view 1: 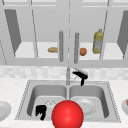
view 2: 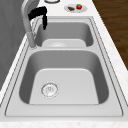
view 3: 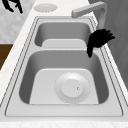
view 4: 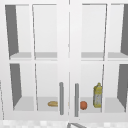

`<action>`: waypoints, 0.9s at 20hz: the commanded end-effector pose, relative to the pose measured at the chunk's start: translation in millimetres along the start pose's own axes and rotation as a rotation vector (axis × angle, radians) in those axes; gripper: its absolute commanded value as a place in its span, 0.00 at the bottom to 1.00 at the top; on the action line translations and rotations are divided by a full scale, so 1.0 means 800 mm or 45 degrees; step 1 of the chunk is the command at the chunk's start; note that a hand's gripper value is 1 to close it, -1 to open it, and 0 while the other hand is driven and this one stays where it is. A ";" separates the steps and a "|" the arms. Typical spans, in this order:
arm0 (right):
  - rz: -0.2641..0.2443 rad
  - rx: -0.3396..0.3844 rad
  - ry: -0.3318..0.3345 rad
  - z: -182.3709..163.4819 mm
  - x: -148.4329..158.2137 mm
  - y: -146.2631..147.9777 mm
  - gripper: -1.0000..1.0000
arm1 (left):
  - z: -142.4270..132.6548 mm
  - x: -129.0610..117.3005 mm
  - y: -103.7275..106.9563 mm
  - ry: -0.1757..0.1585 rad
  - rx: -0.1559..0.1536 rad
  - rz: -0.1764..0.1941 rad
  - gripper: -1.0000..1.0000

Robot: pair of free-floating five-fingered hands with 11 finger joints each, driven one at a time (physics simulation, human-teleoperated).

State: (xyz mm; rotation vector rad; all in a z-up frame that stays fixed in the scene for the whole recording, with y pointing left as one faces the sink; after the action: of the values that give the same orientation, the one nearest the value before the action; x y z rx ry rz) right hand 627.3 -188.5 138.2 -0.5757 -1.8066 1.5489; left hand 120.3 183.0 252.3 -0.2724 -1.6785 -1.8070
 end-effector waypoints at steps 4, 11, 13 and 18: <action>-0.099 0.131 0.029 -0.029 -0.011 0.005 0.00 | 0.000 0.000 0.000 0.000 0.000 0.000 0.50; -0.198 0.283 0.040 -0.039 -0.039 0.017 0.00 | 0.000 0.000 0.000 0.000 0.000 0.000 0.50; -0.234 0.336 0.043 -0.047 -0.046 0.021 0.00 | 0.000 0.000 0.000 0.000 0.000 0.000 0.50; -0.312 0.439 0.055 -0.074 -0.063 0.028 1.00 | 0.000 0.000 0.000 0.000 0.000 0.000 0.50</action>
State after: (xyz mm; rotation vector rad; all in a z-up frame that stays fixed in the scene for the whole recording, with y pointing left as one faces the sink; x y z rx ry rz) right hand 690.1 -183.9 116.3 -0.2745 -1.5733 1.5922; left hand 120.3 183.0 252.3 -0.2724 -1.6785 -1.8070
